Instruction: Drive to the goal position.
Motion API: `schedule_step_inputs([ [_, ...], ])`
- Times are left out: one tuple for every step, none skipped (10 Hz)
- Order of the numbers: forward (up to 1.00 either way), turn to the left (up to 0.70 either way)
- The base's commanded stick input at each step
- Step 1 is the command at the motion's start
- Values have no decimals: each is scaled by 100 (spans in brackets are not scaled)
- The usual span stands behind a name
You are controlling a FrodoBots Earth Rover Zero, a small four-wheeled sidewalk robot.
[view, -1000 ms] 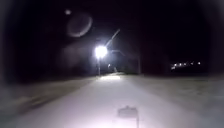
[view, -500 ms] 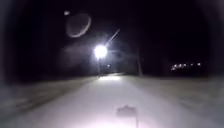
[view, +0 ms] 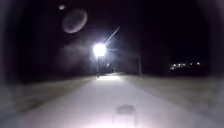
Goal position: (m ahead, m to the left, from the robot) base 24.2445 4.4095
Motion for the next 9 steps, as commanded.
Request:
schedule_step_inputs([
  [70, 0],
  [70, 0],
  [70, 0],
  [70, 0],
  [70, 0],
  [70, 0],
  [70, 0],
  [70, 0],
  [70, 0],
])
